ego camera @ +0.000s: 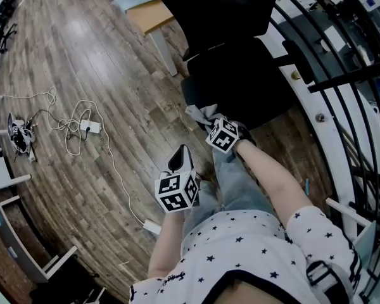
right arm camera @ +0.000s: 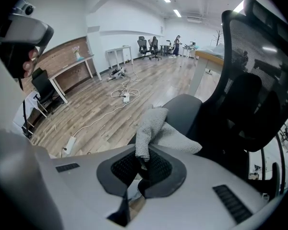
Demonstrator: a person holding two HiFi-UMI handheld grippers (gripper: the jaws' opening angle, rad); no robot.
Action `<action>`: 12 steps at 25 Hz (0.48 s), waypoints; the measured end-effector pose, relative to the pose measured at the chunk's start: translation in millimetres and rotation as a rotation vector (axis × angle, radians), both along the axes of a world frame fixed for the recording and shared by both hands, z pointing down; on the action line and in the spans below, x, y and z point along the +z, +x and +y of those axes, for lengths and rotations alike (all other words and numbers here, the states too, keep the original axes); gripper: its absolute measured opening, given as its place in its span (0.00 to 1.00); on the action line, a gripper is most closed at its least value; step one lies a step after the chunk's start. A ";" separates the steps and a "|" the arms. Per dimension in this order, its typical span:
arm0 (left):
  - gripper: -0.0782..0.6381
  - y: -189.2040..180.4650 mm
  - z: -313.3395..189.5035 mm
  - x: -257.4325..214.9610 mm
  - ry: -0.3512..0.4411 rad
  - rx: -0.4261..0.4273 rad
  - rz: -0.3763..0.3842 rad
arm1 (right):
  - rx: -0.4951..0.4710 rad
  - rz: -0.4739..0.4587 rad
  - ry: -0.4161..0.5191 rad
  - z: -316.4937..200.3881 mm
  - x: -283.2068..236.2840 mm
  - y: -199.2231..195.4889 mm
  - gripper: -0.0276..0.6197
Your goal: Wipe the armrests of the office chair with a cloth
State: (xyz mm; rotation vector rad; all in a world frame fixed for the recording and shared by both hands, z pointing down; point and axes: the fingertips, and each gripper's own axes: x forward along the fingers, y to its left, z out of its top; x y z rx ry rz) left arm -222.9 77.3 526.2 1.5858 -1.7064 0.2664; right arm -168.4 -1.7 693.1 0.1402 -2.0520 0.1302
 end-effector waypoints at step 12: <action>0.11 8.8 7.4 -10.3 0.013 0.038 -0.005 | -0.060 0.060 -0.024 40.8 4.0 19.2 0.09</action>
